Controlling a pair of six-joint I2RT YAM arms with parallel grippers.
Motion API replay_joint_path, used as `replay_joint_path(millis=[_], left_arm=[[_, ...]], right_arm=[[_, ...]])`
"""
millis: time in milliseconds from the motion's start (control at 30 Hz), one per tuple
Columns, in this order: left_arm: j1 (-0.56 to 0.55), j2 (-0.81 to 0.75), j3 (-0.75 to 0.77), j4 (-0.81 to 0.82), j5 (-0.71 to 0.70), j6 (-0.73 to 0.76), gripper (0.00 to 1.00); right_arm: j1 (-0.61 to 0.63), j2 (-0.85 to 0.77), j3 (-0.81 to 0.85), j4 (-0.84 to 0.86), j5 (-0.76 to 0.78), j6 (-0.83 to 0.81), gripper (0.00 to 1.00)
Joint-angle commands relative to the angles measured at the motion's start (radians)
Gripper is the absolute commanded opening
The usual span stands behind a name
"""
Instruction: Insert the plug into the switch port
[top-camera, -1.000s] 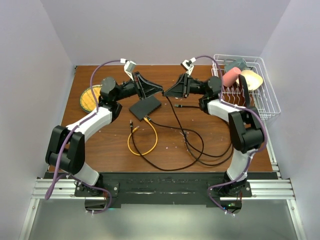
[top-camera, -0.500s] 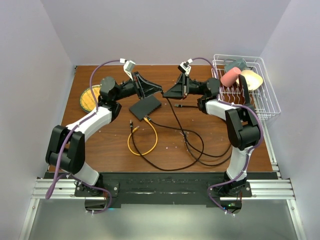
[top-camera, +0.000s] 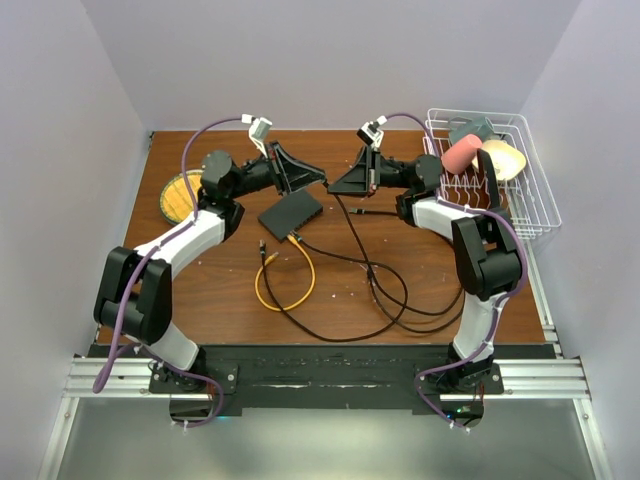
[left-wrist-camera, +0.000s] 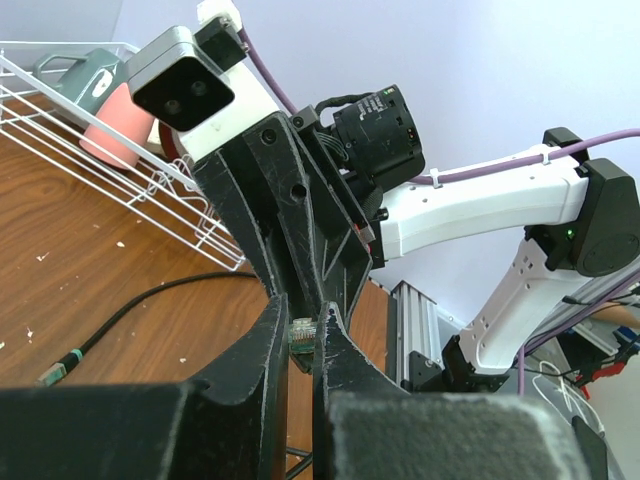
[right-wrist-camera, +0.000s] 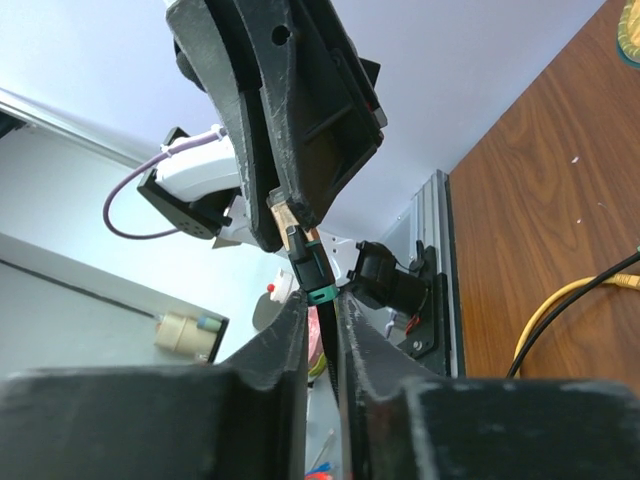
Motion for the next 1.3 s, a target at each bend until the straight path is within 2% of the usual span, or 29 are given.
replay_joint_path(millis=[0,33,233,300,367,400,467,500,533,567,600,633,667,733,800,967,1033,1067,1133,1267], left_arm=[[-0.018,-0.007,0.049,0.041,-0.003,0.002,0.0],[-0.02,-0.008,0.051,0.037,-0.004,0.005,0.0],[-0.022,-0.012,0.054,0.012,-0.006,0.022,0.01],[-0.025,-0.011,0.057,0.009,0.01,0.03,0.09],[-0.026,-0.015,0.056,-0.001,0.008,0.039,0.16],[-0.028,-0.021,0.053,-0.003,0.007,0.045,0.18],[-0.028,-0.026,0.049,-0.017,0.003,0.051,0.27],[-0.028,-0.029,0.049,-0.021,0.002,0.06,0.3],[-0.028,-0.034,0.049,-0.026,0.0,0.065,0.32],[-0.028,-0.035,0.048,-0.037,-0.003,0.07,0.37],[-0.028,-0.038,0.048,-0.044,-0.006,0.082,0.4],[-0.028,-0.044,0.048,-0.054,-0.009,0.088,0.44],[-0.028,-0.046,0.046,-0.066,-0.016,0.094,0.52],[-0.028,-0.055,0.043,-0.077,-0.027,0.11,0.61],[-0.028,-0.069,0.043,-0.106,-0.049,0.132,0.79],[-0.025,-0.112,0.046,-0.205,-0.133,0.195,0.98],[-0.023,-0.136,0.063,-0.26,-0.17,0.244,1.0],[-0.022,-0.144,0.075,-0.36,-0.223,0.272,1.0],[-0.018,-0.168,0.097,-0.435,-0.279,0.346,1.0],[-0.005,-0.192,0.137,-0.619,-0.461,0.429,1.0]], right_arm=[[0.018,-0.05,0.036,0.433,-0.009,0.019,0.04],[0.019,-0.054,0.039,0.433,-0.011,0.021,0.0],[0.021,-0.068,0.041,0.408,-0.005,0.016,0.0],[0.02,-0.088,0.028,0.371,0.0,-0.033,0.0],[0.021,-0.111,0.015,0.251,0.012,-0.102,0.0],[0.02,-0.149,-0.001,0.18,0.018,-0.218,0.0],[0.021,-0.2,-0.011,-0.128,0.049,-0.387,0.0],[0.021,-0.256,-0.007,-0.276,0.072,-0.615,0.0],[0.023,-0.289,0.007,-0.616,0.102,-0.75,0.0],[0.023,-0.313,0.033,-0.817,0.194,-0.895,0.0],[0.035,-0.33,0.106,-0.998,0.237,-1.146,0.0],[0.041,-0.344,0.131,-1.198,0.274,-1.212,0.0],[0.047,-0.347,0.145,-1.23,0.302,-1.242,0.0],[0.046,-0.35,0.142,-1.227,0.309,-1.236,0.0],[0.049,-0.354,0.142,-1.255,0.357,-1.262,0.0],[0.059,-0.384,0.131,-1.369,0.461,-1.341,0.0],[0.066,-0.396,0.131,-1.431,0.536,-1.394,0.0],[0.067,-0.403,0.128,-1.445,0.564,-1.406,0.0],[0.072,-0.43,0.108,-1.463,0.636,-1.424,0.0],[0.084,-0.472,0.067,-1.482,0.743,-1.453,0.0]])
